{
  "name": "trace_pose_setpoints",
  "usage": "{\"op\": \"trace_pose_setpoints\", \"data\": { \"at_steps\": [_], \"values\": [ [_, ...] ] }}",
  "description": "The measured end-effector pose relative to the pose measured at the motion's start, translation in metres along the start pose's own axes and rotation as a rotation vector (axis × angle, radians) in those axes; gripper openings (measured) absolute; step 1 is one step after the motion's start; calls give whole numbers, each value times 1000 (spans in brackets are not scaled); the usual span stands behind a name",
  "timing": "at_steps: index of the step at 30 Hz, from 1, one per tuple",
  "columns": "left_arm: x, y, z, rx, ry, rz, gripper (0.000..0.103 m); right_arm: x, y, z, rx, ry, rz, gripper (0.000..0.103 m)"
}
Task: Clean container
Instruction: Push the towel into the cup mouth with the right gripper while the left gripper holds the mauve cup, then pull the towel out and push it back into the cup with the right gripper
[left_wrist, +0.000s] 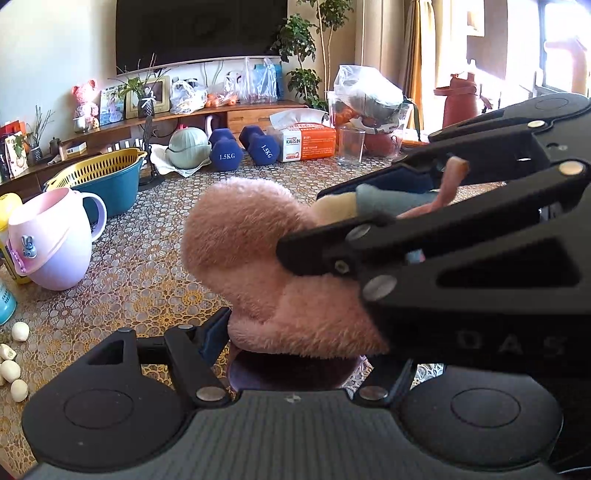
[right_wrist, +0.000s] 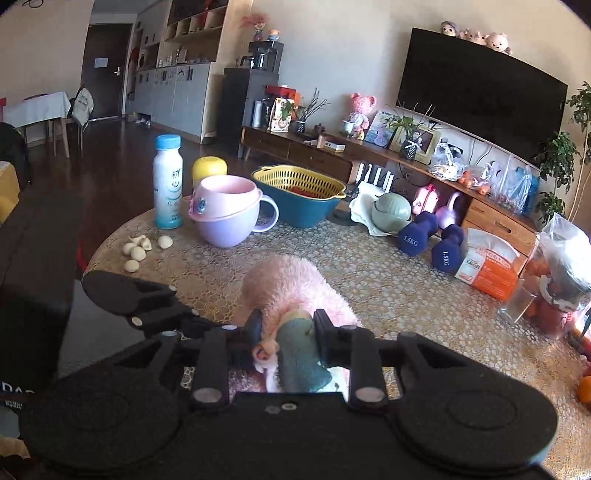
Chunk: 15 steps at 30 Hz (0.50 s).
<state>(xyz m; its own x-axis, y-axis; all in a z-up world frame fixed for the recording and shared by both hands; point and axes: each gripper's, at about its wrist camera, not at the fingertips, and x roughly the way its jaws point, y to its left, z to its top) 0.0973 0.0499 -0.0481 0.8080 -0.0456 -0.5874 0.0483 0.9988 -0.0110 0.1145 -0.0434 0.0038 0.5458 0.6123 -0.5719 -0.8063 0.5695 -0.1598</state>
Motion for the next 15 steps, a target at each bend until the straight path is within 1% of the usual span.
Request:
{"op": "trace_pose_setpoints", "data": {
  "at_steps": [4, 9, 15],
  "values": [
    [0, -1, 0, 4, 0, 3, 71, 8, 5, -1, -8, 5, 2, 30],
    [0, -1, 1, 5, -1, 2, 71, 19, 5, -6, -45, 7, -45, 30],
    [0, -1, 0, 0, -1, -1, 71, 38, -12, -16, -32, 34, -112, 30]
  ]
}}
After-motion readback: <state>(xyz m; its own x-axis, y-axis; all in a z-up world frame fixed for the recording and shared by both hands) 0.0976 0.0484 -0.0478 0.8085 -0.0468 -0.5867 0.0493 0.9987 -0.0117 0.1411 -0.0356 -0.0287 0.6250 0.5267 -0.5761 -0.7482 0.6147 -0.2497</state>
